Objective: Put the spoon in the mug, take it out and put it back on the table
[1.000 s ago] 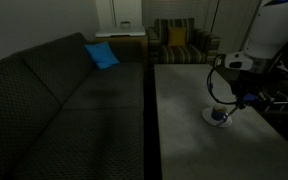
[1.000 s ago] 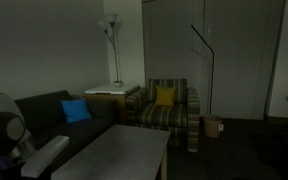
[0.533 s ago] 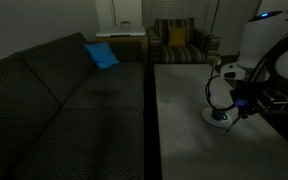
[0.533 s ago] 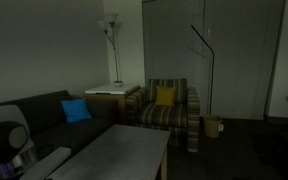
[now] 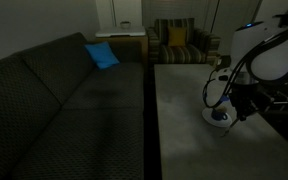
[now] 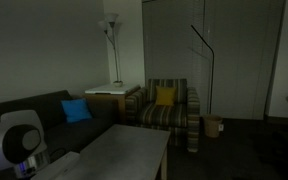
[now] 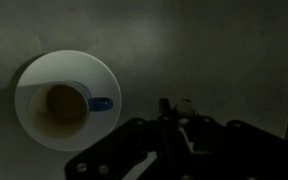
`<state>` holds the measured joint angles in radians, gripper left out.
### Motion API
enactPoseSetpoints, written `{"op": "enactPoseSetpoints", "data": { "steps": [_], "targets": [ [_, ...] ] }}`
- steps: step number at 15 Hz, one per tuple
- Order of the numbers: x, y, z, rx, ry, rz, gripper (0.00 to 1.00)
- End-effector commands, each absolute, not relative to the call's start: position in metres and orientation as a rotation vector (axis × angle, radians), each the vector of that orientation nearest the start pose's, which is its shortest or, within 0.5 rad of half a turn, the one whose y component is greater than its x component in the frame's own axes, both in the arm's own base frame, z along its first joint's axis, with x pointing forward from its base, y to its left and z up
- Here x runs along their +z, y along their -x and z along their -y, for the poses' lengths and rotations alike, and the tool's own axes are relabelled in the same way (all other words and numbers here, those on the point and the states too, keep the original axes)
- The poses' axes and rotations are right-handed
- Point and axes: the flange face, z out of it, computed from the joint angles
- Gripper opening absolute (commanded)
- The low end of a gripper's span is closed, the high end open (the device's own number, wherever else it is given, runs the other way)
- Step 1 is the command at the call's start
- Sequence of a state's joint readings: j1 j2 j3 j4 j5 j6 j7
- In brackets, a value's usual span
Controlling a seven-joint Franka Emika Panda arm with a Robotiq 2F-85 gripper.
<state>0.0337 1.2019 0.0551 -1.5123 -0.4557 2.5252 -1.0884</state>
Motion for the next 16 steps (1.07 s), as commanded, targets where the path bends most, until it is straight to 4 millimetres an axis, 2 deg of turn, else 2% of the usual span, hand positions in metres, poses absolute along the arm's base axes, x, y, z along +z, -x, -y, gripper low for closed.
{"op": "enactPoseSetpoints", "data": {
  "steps": [1,3,4,6,9,12,16],
  "targets": [
    [-0.068,-0.625,-0.057,0.398,2.284,2.217,0.16],
    [-0.069,-0.627,-0.057,0.404,2.286,2.215,0.16],
    [-0.069,-0.628,-0.057,0.404,2.287,2.215,0.04],
    [-0.072,-0.63,-0.063,0.395,2.239,2.296,0.04],
    [-0.078,-0.631,-0.058,0.312,2.152,2.33,0.04],
    [-0.087,-0.628,-0.045,0.149,2.047,2.337,0.04],
    [-0.108,-0.62,-0.018,-0.073,2.01,2.214,0.04]
  ]
}}
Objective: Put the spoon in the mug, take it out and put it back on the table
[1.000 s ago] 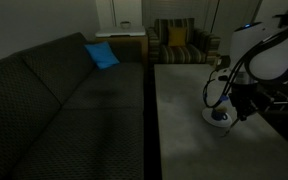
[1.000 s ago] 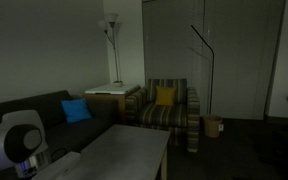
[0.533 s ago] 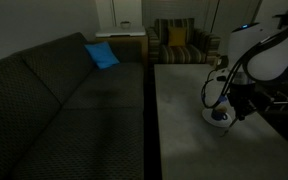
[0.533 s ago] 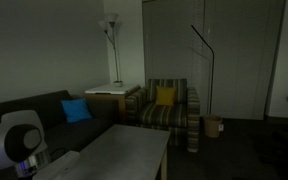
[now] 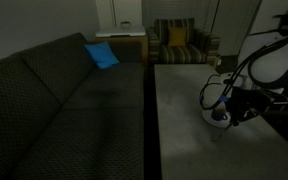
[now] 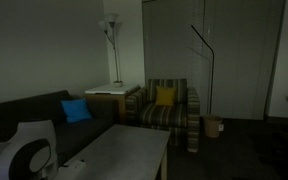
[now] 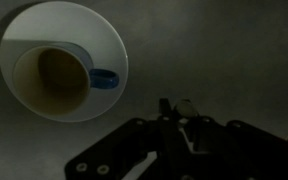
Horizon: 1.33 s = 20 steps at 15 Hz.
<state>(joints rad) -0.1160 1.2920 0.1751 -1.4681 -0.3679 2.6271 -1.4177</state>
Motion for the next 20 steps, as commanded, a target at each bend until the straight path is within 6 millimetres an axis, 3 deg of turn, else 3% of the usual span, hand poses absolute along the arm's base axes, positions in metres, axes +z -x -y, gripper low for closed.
{"op": "enactPoseSetpoints", "data": {
  "steps": [1,6,15,18,20],
  "targets": [
    [-0.112,-0.617,-0.012,0.135,-2.259,-2.439,0.04],
    [-0.135,-0.603,0.015,0.23,-2.43,-2.355,0.04],
    [-0.169,-0.587,0.031,0.163,-2.645,-1.899,0.04],
    [-0.178,-0.578,0.031,0.133,-2.692,-1.896,0.04],
    [-0.173,-0.577,0.031,0.123,-2.676,-1.922,0.04]
  ]
}}
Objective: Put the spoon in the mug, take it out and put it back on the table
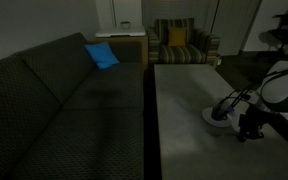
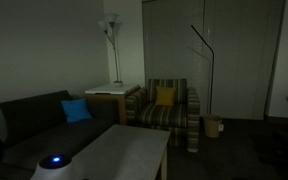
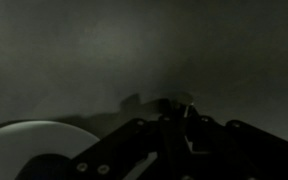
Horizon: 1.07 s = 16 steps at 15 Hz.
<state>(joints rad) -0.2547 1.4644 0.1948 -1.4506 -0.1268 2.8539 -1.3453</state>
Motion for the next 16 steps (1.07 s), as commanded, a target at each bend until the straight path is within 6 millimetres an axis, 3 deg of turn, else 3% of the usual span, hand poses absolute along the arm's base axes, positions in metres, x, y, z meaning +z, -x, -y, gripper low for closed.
{"op": "enactPoseSetpoints", "data": {
  "steps": [1,4,11,16],
  "targets": [
    [-0.174,-0.576,0.032,-0.103,2.422,1.753,0.04],
    [-0.175,-0.576,0.034,-0.061,2.399,1.816,0.04],
    [-0.174,-0.583,0.029,0.149,2.157,2.138,0.04],
    [-0.179,-0.584,0.023,0.159,2.053,2.208,0.04]
  ]
}}
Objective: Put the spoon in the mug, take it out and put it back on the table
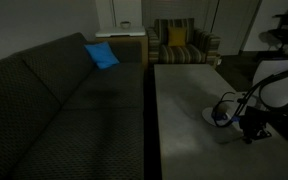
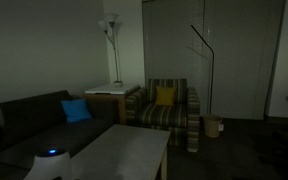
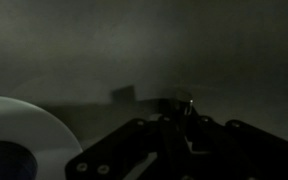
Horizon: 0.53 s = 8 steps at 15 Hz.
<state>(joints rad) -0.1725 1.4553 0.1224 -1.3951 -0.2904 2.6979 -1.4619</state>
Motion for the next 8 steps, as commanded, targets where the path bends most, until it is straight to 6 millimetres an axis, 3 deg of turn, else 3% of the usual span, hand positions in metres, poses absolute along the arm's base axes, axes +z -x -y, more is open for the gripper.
{"op": "enactPoseSetpoints", "data": {
  "steps": [1,2,6,8],
  "targets": [
    [-0.1807,-0.5832,0.0231,-0.168,-2.213,-2.406,0.18],
    [-0.1809,-0.5827,0.023,-0.168,-2.206,-2.42,0.4],
    [-0.1804,-0.5819,0.023,-0.199,-2.192,-2.458,0.54],
    [-0.1803,-0.5812,0.0231,-0.223,-2.19,-2.473,0.55]
  ]
}}
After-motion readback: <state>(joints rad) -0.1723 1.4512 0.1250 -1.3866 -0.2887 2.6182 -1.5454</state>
